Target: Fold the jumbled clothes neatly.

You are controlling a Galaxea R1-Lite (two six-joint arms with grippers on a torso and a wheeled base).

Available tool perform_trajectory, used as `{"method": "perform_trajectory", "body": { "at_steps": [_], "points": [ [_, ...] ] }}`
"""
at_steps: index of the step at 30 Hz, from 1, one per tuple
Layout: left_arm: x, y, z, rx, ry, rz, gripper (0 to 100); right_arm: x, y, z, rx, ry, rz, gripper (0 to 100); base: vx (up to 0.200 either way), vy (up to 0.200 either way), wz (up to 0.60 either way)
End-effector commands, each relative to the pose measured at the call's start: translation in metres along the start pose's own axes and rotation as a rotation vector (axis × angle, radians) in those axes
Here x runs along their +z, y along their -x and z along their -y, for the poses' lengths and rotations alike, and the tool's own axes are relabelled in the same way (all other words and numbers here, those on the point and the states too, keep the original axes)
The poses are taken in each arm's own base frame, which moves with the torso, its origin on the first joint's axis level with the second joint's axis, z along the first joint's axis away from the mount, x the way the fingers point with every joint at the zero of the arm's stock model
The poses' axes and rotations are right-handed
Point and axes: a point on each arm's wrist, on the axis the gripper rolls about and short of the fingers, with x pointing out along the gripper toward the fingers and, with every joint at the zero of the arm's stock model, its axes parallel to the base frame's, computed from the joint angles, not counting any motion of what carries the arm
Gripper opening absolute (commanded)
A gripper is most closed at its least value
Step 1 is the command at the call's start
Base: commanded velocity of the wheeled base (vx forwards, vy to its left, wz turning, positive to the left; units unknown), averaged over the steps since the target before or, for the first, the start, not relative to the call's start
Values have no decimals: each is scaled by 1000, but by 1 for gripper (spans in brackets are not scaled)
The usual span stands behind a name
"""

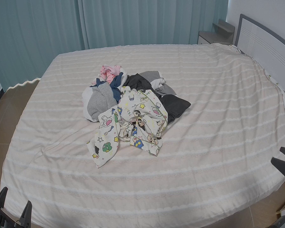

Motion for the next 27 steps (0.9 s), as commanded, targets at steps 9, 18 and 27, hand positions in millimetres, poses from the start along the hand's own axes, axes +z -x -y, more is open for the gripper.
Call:
{"method": "perform_trajectory", "body": {
  "at_steps": [9, 18, 27],
  "points": [
    [-5, 0, 0, 1, 8, -2, 100, -83, -277, -1, 55, -362, -487, 100, 0, 0, 0],
    [-5, 0, 0, 1, 13, -2, 100, -114, -349, -22, 18, -313, -523, 100, 0, 0, 0],
    [-5, 0, 0, 3, 14, -2, 100, -121, -380, -31, 13, -297, -489, 100, 0, 0, 0]
  ]
}}
